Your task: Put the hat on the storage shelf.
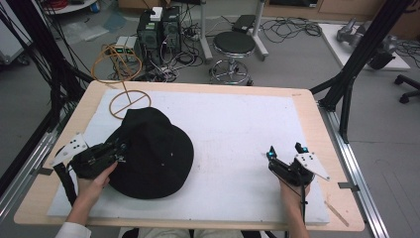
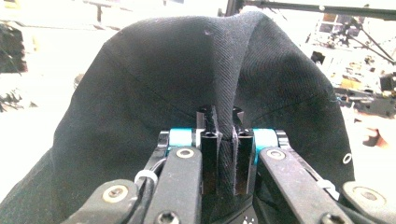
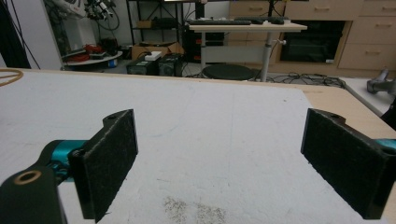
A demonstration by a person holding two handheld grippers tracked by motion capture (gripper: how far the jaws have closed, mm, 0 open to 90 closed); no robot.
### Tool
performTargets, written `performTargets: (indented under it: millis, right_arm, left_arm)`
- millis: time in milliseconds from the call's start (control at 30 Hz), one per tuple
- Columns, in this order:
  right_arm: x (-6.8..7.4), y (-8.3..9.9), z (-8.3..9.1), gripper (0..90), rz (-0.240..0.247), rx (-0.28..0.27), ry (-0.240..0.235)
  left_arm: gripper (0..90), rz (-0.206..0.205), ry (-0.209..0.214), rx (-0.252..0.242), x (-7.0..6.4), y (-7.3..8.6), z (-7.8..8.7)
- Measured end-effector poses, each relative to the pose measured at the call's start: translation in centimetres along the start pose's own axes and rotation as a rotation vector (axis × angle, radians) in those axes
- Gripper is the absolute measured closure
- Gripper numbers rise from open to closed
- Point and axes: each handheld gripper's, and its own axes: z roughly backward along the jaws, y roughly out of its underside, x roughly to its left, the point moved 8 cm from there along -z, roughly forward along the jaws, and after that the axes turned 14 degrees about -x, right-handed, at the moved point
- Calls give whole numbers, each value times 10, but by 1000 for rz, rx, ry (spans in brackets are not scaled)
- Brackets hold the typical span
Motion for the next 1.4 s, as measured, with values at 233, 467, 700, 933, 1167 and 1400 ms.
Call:
performTargets:
  millis: [233, 467, 700, 933, 1167, 1400]
  right_arm:
    - [0, 0, -1, 101, 0, -5, -2]
    - [2, -1, -2, 101, -4, -6, -6]
    - [3, -1, -1, 101, 0, -6, -9]
    - [3, 0, -2, 101, -1, -7, -12]
    - [3, -1, -6, 101, -8, -10, -11]
    - [7, -3, -9, 100, -16, -13, -12]
  left_arm:
    - [857, -16, -4, -59, -1, -18, -1]
    - [857, -68, -25, -134, -5, -36, -3]
    - [857, -107, -74, -228, -9, -54, 0]
    - [857, -126, -76, -259, -10, -67, 1]
    - [857, -159, -102, -301, -1, -83, -6]
    - [857, -197, -141, -367, 12, -108, -16]
